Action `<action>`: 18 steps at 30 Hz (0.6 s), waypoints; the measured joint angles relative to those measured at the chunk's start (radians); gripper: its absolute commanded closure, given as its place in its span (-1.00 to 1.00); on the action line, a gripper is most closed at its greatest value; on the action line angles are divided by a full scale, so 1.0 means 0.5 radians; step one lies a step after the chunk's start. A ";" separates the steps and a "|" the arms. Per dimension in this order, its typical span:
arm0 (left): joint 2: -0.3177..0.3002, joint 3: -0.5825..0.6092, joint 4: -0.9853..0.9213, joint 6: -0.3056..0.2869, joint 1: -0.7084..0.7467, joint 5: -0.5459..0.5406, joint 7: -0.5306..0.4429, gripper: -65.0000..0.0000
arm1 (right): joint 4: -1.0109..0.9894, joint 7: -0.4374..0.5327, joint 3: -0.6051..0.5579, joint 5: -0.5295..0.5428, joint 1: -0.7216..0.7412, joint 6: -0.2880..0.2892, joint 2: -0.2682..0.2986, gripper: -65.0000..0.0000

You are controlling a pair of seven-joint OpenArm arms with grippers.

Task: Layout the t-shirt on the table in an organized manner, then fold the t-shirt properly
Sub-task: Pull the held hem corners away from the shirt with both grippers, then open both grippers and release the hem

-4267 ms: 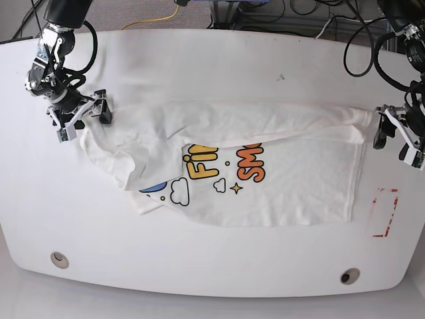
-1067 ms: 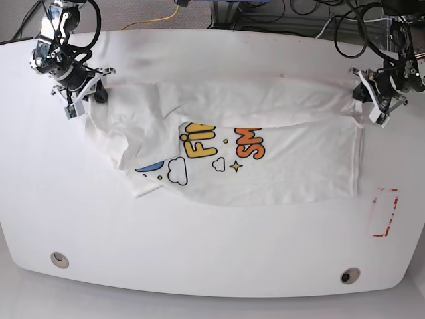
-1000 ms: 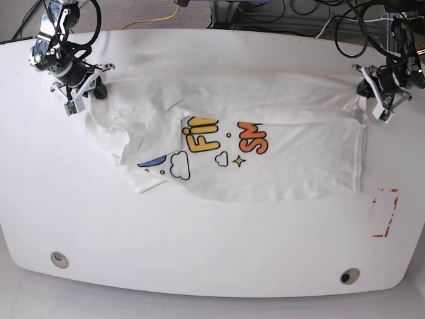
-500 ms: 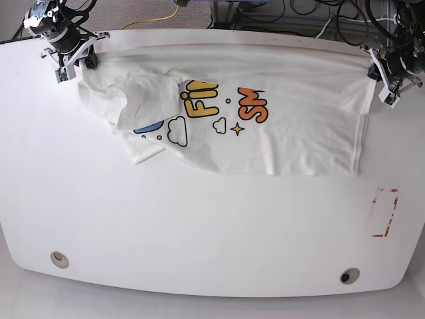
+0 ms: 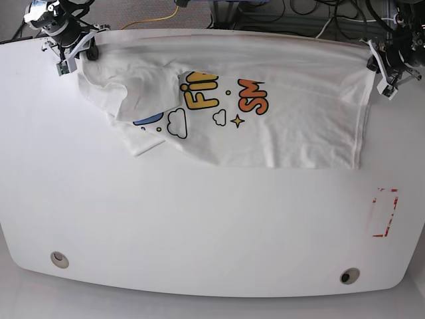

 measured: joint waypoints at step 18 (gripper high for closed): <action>-0.013 -0.011 0.013 0.012 -0.011 0.014 0.000 -0.16 | 0.170 -0.029 0.239 -0.042 0.017 -0.049 -0.004 -1.00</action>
